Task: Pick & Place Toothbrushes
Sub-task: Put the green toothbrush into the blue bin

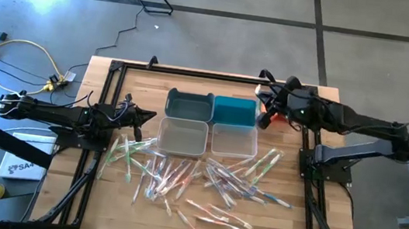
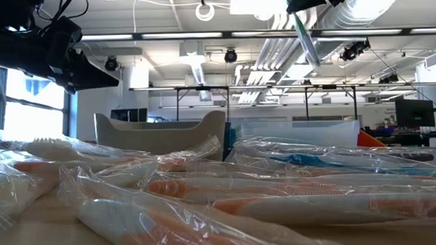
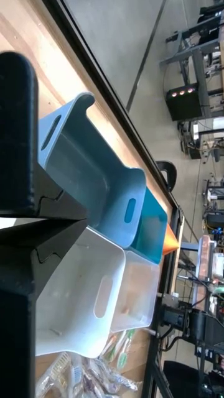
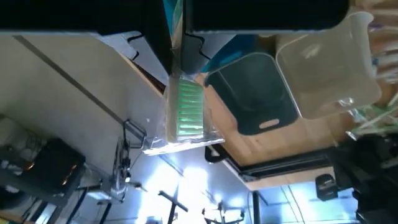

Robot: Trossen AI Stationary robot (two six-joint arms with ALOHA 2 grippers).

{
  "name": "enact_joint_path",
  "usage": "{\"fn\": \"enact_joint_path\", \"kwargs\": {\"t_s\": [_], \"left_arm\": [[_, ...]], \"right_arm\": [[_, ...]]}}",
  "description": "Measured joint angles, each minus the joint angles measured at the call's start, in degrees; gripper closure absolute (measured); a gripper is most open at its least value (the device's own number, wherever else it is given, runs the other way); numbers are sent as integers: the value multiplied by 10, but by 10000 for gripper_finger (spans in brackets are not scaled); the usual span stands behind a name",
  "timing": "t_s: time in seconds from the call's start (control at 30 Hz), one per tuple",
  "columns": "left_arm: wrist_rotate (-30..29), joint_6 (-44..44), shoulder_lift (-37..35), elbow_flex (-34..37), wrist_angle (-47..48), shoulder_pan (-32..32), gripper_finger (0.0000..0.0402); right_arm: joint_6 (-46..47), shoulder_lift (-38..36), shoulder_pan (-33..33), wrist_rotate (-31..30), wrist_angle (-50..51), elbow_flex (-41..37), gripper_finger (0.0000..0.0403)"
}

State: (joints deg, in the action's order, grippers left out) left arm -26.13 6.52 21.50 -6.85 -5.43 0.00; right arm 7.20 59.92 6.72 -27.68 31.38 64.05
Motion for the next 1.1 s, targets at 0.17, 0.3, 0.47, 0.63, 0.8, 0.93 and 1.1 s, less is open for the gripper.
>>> {"fn": "enact_joint_path", "kwargs": {"t_s": [0.17, 0.3, 0.47, 0.63, 0.8, 0.93, 1.1], "left_arm": [[0, 0, 0, 0, 0, 0, 402], [0, 0, 0, 0, 0, 0, 402], [0, 0, 0, 0, 0, 0, 402], [0, 0, 0, 0, 0, 0, 402], [0, 0, 0, 0, 0, 0, 402], [0, 0, 0, 0, 0, 0, 402], [0, 0, 0, 0, 0, 0, 402]], "right_arm": [[-26, 30, 39, 33, -32, 0, 393], [-59, 69, 70, 79, -88, 0, 393], [-89, 130, 103, 101, -124, 0, 393], [-104, 196, 135, 100, -140, 0, 393], [-105, 262, 158, 126, -160, 0, 393], [-105, 310, 171, 144, -177, 0, 393], [-105, 360, 181, 148, -180, 0, 393]]}}
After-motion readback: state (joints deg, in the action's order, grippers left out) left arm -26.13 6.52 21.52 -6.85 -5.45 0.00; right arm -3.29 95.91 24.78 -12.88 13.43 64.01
